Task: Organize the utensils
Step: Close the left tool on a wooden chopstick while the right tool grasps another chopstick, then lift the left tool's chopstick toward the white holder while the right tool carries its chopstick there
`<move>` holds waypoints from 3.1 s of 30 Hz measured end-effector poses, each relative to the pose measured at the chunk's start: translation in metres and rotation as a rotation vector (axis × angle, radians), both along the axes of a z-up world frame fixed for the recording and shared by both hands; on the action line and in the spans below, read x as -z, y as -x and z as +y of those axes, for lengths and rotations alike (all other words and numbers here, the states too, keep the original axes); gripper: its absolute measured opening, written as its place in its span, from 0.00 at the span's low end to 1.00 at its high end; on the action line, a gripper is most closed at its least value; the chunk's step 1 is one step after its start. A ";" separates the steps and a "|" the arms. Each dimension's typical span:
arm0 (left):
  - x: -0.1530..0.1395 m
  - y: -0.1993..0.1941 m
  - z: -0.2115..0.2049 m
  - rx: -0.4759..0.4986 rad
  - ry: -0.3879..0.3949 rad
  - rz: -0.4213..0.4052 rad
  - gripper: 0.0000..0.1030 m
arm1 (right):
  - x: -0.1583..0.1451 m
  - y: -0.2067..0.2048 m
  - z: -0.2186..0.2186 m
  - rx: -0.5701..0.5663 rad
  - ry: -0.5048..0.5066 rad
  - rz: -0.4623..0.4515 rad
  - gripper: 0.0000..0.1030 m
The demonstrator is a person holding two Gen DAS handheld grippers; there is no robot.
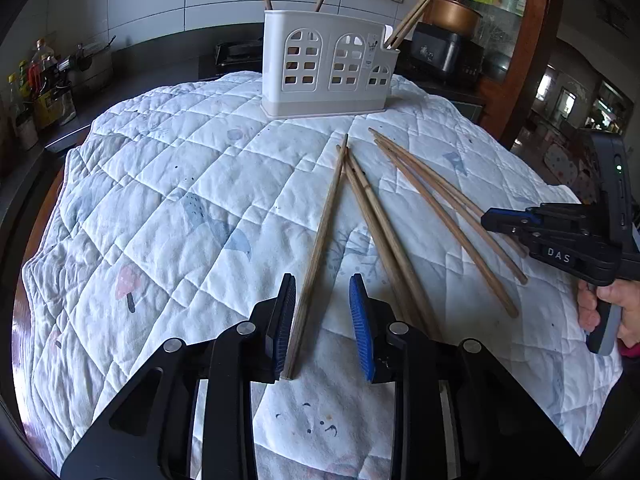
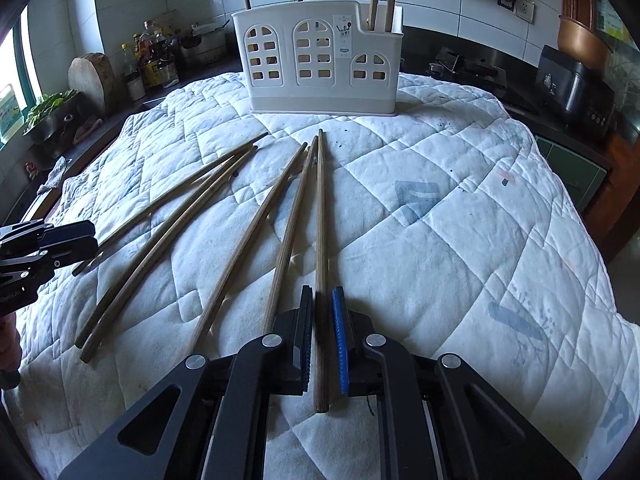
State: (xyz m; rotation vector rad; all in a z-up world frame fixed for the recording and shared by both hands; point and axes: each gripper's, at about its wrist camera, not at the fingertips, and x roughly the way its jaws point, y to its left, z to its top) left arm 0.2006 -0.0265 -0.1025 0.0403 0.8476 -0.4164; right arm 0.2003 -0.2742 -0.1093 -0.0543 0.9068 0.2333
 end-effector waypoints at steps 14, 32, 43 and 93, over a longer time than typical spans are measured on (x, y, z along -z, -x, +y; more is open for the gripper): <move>0.013 -0.012 -0.010 -0.038 -0.097 0.017 0.11 | 0.000 0.000 -0.001 0.003 -0.005 0.000 0.07; -0.033 -0.002 0.003 -0.066 0.018 -0.080 0.06 | -0.050 0.022 -0.005 0.015 -0.016 -0.143 0.07; -0.064 -0.010 0.005 -0.049 0.099 -0.117 0.05 | -0.105 0.013 -0.003 0.007 -0.038 -0.263 0.06; -0.067 -0.020 0.011 -0.066 0.055 -0.125 0.06 | -0.156 -0.016 0.010 -0.057 0.010 -0.301 0.06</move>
